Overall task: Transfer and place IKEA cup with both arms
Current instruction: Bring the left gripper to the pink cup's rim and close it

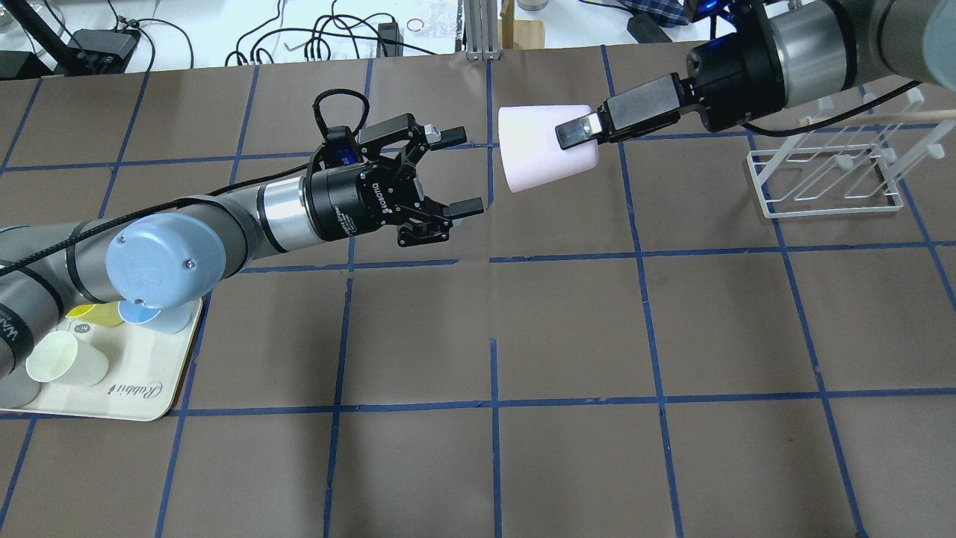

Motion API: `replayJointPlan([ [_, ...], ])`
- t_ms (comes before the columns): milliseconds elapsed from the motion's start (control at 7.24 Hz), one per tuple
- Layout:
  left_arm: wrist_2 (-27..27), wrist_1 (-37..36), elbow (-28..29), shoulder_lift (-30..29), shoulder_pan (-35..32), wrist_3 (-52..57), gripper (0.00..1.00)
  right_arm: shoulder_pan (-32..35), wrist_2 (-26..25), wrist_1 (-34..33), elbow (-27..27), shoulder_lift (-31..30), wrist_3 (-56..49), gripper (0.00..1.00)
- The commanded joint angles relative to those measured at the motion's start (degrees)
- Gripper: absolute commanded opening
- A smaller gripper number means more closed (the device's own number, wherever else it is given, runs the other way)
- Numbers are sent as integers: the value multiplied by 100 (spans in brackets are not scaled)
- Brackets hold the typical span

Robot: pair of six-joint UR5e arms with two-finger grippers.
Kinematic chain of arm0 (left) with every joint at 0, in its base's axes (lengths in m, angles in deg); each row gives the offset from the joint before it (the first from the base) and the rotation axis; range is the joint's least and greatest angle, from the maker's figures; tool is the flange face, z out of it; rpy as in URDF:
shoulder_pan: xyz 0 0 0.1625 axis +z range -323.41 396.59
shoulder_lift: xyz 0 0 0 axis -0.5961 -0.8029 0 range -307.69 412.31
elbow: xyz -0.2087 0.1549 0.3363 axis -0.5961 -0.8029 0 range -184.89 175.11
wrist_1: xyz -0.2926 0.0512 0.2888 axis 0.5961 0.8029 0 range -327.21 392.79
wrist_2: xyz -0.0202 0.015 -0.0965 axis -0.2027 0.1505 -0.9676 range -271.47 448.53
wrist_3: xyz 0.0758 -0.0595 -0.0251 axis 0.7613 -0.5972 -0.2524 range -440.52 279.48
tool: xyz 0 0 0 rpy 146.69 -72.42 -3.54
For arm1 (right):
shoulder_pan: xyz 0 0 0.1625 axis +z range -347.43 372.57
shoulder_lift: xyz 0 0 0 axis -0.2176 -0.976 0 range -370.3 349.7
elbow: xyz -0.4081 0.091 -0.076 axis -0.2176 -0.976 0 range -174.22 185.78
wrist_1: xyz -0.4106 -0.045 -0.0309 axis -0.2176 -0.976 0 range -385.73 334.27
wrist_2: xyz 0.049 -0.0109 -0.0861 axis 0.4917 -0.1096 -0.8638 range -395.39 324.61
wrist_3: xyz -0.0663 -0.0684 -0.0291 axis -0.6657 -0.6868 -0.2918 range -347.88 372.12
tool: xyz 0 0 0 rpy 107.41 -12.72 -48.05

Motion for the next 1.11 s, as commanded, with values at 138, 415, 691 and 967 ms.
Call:
replayJointPlan([
  [138,-672,-18,16,-59,-452,97,100,207,148,-62,0,49,9,54],
  [415,-676,-18,-27,-60,-444,123,99,270,140,-72,0,76,18,54],
  [691,-685,-9,-28,53,-470,132,76,270,140,-81,0,76,18,55],
  [967,-659,0,-45,71,-462,158,55,270,140,-72,0,76,18,55],
])
